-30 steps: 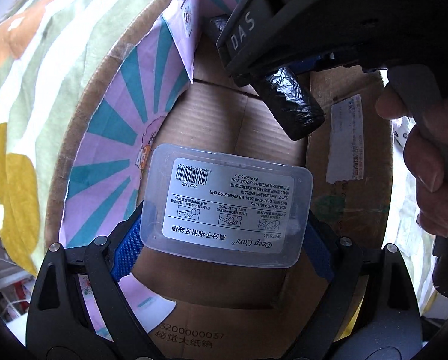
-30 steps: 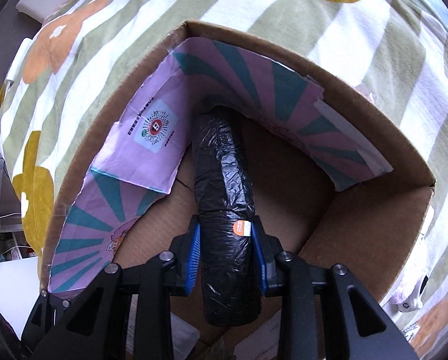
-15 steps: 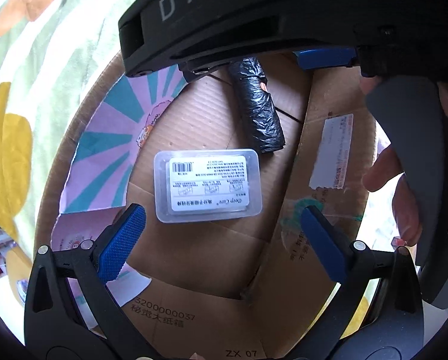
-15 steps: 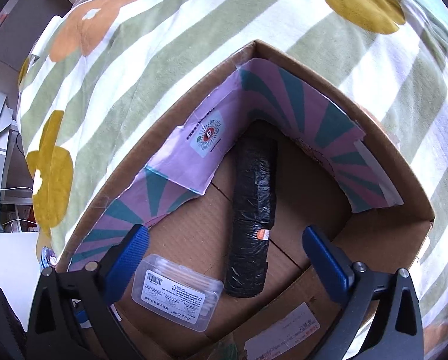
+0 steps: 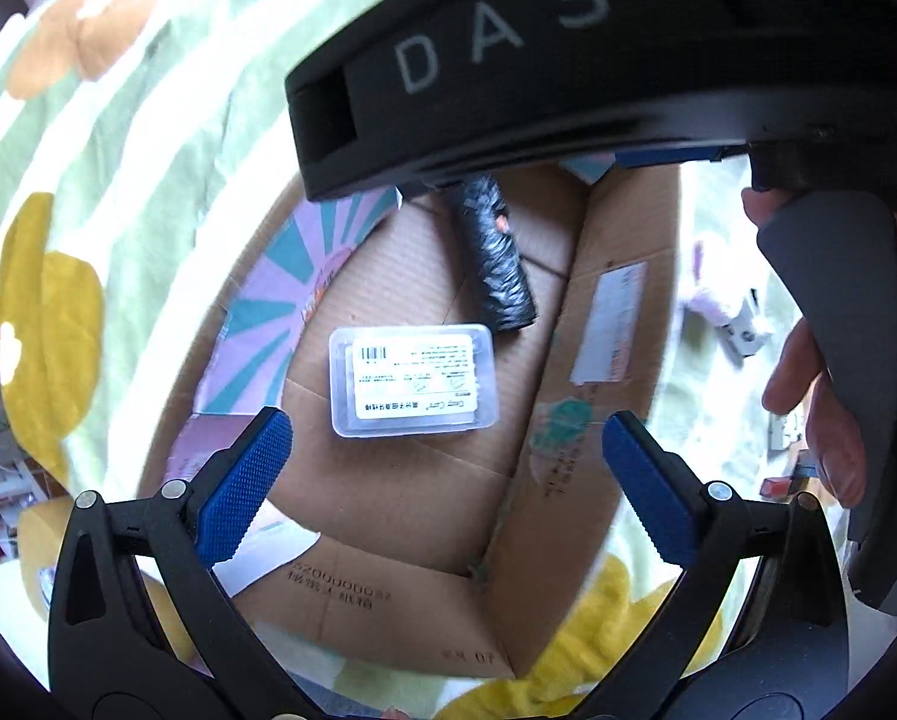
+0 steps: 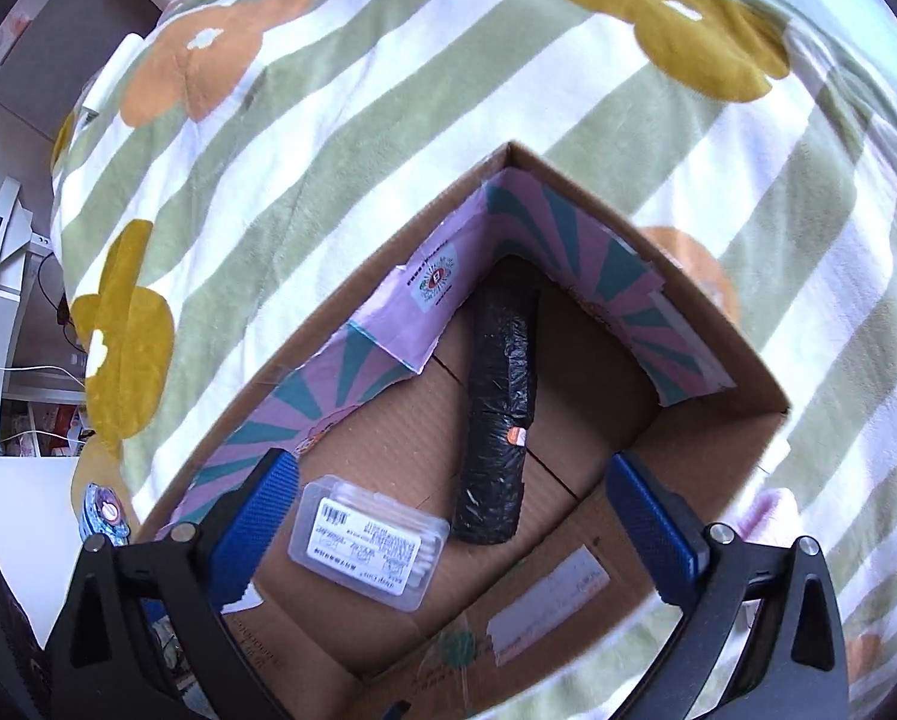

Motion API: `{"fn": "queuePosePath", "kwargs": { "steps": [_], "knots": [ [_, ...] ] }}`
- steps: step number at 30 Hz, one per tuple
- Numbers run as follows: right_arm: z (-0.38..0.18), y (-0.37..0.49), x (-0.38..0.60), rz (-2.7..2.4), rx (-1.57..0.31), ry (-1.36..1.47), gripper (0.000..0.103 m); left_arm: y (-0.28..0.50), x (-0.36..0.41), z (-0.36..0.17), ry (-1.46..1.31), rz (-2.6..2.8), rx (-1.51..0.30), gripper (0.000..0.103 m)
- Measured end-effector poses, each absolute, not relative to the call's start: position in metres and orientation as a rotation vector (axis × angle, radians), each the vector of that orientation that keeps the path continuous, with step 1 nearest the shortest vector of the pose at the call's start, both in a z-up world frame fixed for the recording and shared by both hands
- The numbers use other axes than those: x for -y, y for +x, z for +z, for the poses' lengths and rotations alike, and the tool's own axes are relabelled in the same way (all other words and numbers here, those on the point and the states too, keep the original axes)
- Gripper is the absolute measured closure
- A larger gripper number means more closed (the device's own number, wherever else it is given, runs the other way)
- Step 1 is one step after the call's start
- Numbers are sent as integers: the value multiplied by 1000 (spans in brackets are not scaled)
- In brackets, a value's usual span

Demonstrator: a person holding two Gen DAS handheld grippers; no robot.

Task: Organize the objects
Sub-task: 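Lower both items into the cardboard box and open both tools, then move both tools back toward the remaining items on the bed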

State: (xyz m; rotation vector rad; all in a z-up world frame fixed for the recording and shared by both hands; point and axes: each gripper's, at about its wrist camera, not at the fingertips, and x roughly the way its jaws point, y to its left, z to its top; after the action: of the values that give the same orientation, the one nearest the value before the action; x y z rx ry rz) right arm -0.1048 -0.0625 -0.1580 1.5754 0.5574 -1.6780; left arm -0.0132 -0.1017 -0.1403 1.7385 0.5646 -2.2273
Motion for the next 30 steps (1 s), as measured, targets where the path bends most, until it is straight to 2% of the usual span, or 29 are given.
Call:
{"fn": "queuePosePath", "kwargs": {
  "steps": [6, 20, 26, 30],
  "knots": [
    [-110, -86, 66, -1754, -507, 1555, 1, -1, 85, -89, 1694, -2342, -505, 0],
    [22, -74, -48, -2090, -273, 1478, 1, 21, 52, 5, 1682, -2620, -252, 0],
    [45, -54, -125, -2289, -113, 1495, 1, 17, 31, 24, 1660, -2727, -178, 0],
    [47, -31, -172, -2403, -72, 1499, 1, 11, 18, 30, 1622, -2780, -112, 0]
  ]
}}
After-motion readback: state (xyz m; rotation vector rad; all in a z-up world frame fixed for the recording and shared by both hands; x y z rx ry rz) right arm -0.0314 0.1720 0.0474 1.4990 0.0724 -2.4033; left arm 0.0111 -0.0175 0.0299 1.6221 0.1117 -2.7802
